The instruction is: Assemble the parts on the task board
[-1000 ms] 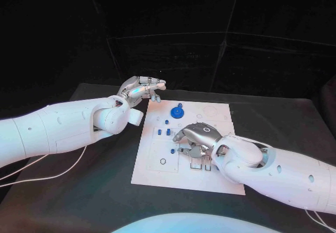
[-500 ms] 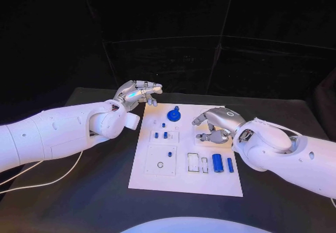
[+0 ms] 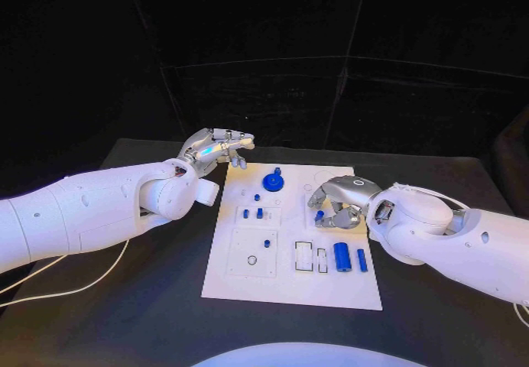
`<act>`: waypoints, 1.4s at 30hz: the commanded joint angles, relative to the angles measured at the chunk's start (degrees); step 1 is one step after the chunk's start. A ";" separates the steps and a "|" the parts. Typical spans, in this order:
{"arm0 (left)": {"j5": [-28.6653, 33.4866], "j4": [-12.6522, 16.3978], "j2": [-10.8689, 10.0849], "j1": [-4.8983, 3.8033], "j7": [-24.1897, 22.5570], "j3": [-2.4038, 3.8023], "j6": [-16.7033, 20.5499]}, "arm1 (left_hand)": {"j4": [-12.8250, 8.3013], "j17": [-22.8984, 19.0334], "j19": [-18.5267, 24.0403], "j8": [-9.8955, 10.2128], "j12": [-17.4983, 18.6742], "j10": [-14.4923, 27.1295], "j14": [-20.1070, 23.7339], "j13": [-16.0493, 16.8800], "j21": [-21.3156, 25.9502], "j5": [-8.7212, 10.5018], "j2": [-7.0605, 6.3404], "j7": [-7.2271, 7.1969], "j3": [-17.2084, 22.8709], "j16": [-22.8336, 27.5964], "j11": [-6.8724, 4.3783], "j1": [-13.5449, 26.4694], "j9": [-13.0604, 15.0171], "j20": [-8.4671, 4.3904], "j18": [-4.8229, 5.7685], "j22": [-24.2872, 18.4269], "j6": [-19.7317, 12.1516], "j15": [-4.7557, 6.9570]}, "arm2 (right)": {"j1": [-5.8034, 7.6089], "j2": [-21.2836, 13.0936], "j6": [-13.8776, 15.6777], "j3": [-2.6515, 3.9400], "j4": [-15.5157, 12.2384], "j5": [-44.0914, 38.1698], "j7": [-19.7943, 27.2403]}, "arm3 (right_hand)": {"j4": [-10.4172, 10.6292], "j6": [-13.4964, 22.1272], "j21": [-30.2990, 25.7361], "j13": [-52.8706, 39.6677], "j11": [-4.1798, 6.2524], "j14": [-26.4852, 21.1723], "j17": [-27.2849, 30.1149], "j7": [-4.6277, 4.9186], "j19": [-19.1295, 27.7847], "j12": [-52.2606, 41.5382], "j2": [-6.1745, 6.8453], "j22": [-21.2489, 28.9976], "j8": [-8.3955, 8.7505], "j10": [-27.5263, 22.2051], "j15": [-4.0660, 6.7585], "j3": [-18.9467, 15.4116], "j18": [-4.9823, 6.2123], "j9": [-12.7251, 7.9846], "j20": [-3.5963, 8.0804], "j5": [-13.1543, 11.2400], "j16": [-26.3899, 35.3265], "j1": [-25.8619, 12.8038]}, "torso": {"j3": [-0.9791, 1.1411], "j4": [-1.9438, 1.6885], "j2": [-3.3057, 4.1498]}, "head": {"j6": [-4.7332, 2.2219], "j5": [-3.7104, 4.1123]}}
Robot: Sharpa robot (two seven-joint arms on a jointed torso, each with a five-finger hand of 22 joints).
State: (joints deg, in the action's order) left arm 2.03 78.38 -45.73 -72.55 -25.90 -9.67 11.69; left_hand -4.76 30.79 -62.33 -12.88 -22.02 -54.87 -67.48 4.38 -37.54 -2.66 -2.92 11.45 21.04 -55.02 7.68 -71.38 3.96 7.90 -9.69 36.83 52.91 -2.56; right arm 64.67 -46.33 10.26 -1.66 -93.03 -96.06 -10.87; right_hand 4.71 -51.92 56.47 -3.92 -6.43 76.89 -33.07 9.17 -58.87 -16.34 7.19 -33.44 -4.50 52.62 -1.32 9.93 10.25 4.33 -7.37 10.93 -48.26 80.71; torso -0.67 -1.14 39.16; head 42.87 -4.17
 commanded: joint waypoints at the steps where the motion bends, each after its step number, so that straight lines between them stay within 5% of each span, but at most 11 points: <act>1: 0.15 -0.01 0.06 -0.06 -0.08 0.05 -0.72 | -0.09 -0.05 -0.14 -0.25 -0.18 0.39 0.52 0.05 0.30 -0.15 0.47 0.17 -0.39 0.15 -0.20 -0.27 -0.05 0.40 -0.75 -0.05 -0.42 -0.02 | 0.13 0.11 -4.50 0.02 0.11 0.22 -0.05 | 0.01 -0.73 0.50 0.03 0.34 0.44 0.00 0.01 -0.58 -0.51 -0.39 -0.32 -0.49 0.71 0.17 -0.38 0.12 0.07 0.11 0.41 -0.46 0.46 | 0.01 0.00 -0.03 | 0.06 0.01; 7: 0.15 -0.09 0.01 -0.05 -0.03 0.05 -0.71 | -0.09 -0.05 -0.14 -0.25 -0.18 0.39 0.52 0.05 0.30 -0.15 0.47 0.17 -0.39 0.15 -0.20 -0.27 -0.05 0.40 -0.75 -0.05 -0.42 -0.02 | 0.14 0.26 -5.08 0.02 0.38 0.24 0.02 | 0.03 -3.02 2.18 0.21 0.66 1.51 -1.14 -0.02 -2.28 -1.48 -1.75 -2.69 -1.19 3.50 0.55 0.09 -0.27 0.23 0.44 0.50 -2.28 1.60 | 0.02 -0.01 -0.02 | 0.05 -0.01; 12: 0.15 -0.13 0.03 -0.04 -0.01 0.05 -0.75 | -0.09 -0.05 -0.14 -0.25 -0.18 0.39 0.52 0.05 0.30 -0.15 0.47 0.17 -0.39 0.15 -0.20 -0.27 -0.05 0.40 -0.75 -0.05 -0.42 -0.02 | 0.14 0.46 -3.55 0.02 0.54 0.14 0.02 | -0.28 -5.98 6.56 0.23 1.43 4.35 -6.83 -0.31 -6.26 -1.65 -4.21 -8.97 -1.99 8.48 1.34 4.16 -1.29 0.39 1.17 -2.68 -7.47 4.12 | 0.06 0.00 0.04 | 0.02 0.02; 15: 0.15 -0.17 0.03 -0.02 0.02 0.05 -0.75 | -0.09 -0.05 -0.14 -0.25 -0.18 0.39 0.52 0.05 0.30 -0.15 0.47 0.17 -0.39 0.15 -0.20 -0.27 -0.05 0.40 -0.75 -0.05 -0.42 -0.02 | 0.13 0.54 -2.19 0.02 0.65 -0.10 -0.10 | -0.71 -6.98 7.72 0.27 1.65 4.95 -8.17 -0.25 -7.09 -0.96 -4.62 -10.45 -2.06 9.89 1.52 6.80 -1.55 0.33 1.43 -4.39 -8.67 5.14 | 0.08 0.03 0.01 | 0.02 0.12; 31: 0.15 -0.65 0.02 0.05 -0.09 0.05 -0.75 | -0.08 -0.09 -0.16 -0.33 -0.31 0.48 0.58 0.06 0.39 -0.15 0.64 0.18 -0.47 0.12 -0.18 -0.37 -0.04 0.42 -0.75 -0.13 -0.47 -0.03 | 0.12 -0.21 4.08 0.02 -0.53 -1.30 0.04 | -3.35 -9.20 11.87 -0.49 2.34 6.44 -12.26 -0.51 -9.39 0.49 -2.89 -15.99 -1.53 14.43 2.10 16.28 -2.38 -0.05 2.10 -5.71 -12.12 5.41 | 0.05 0.01 -0.03 | -0.24 0.93; 42: 0.15 -0.72 -0.03 0.12 -0.26 0.05 -0.63 | -0.08 -0.09 -0.16 -0.33 -0.31 0.48 0.58 0.06 0.39 -0.15 0.64 0.18 -0.47 0.12 -0.18 -0.37 -0.04 0.42 -0.75 -0.13 -0.47 -0.03 | 0.12 -3.18 7.02 0.10 -6.49 2.39 1.19 | -4.15 -8.17 12.55 -0.61 1.92 6.44 -12.64 -0.06 -9.23 1.14 -1.71 -16.59 -0.45 13.73 1.84 18.73 -2.45 -0.39 1.94 -5.77 -12.53 4.14 | 0.07 0.09 -0.07 | -0.22 0.71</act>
State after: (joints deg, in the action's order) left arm 2.03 77.65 -45.77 -72.38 -25.74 -9.67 11.57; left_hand -4.91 30.75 -62.33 -12.88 -22.02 -54.67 -67.28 4.38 -37.55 -2.66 -2.62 11.65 20.88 -55.02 7.47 -71.68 3.96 7.89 -9.69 36.78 52.71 -2.77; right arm 64.67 -49.43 14.32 -1.62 -98.84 -95.34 -10.70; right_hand 0.45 -60.34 68.67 -4.56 -6.34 83.03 -45.65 8.85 -67.90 -15.58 5.23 -49.99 -5.09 64.82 0.73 28.32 8.43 4.01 -5.12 5.30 -60.55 84.94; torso -0.60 -1.07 39.09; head 42.63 -3.42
